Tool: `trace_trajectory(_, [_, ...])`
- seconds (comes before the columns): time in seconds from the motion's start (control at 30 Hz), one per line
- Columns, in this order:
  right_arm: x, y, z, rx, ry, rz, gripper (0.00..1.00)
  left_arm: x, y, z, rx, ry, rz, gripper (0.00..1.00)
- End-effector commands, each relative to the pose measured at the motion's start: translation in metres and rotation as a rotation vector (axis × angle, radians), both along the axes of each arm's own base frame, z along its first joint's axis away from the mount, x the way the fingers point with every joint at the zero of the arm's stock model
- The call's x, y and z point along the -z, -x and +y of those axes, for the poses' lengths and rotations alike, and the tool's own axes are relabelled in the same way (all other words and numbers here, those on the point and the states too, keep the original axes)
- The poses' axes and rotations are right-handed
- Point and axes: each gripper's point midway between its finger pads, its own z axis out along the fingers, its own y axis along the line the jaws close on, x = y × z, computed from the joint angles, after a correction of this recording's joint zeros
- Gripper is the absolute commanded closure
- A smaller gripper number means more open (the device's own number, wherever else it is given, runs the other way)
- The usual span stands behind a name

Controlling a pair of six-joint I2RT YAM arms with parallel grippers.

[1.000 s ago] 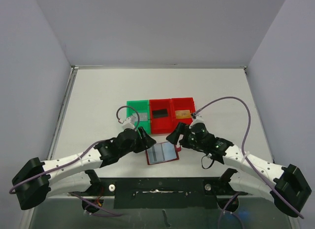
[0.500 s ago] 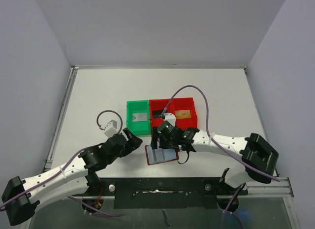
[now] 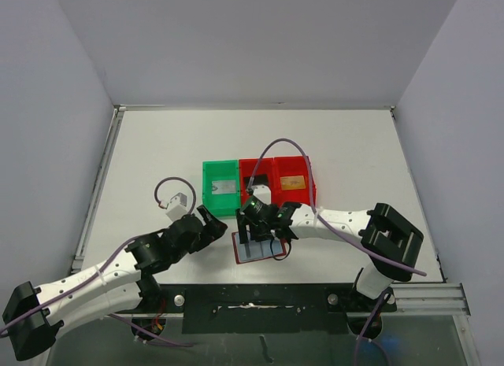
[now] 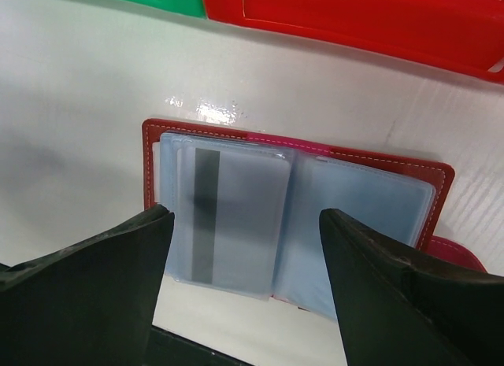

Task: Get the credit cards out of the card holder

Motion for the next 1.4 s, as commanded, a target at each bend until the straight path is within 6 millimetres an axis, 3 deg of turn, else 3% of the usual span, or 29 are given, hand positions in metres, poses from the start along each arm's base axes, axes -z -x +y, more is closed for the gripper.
trace_trajectory(0.0, [-0.014,-0.008,0.011,-0.011,-0.016,-0.04,0.25,-0.012,-0.007,-0.004,-0.007,0.019,-0.031,0.22])
trace_trajectory(0.6, [-0.006,-0.005,0.02,-0.048,-0.023,-0.012,0.3,-0.004,-0.005,-0.01,0.018,0.013,-0.01,0.21])
trace_trajectory(0.9, [0.025,0.002,0.012,-0.032,0.052,0.05,0.32,-0.001,-0.004,-0.011,0.02,0.017,-0.001,0.21])
trace_trajectory(1.17, [0.026,0.003,0.007,-0.008,0.035,0.046,0.49,0.0,-0.003,-0.011,0.022,0.023,0.002,0.21])
trace_trajectory(1.37, [0.021,0.001,0.01,0.015,-0.096,0.074,0.55,0.001,-0.002,-0.018,0.049,0.031,0.006,0.21])
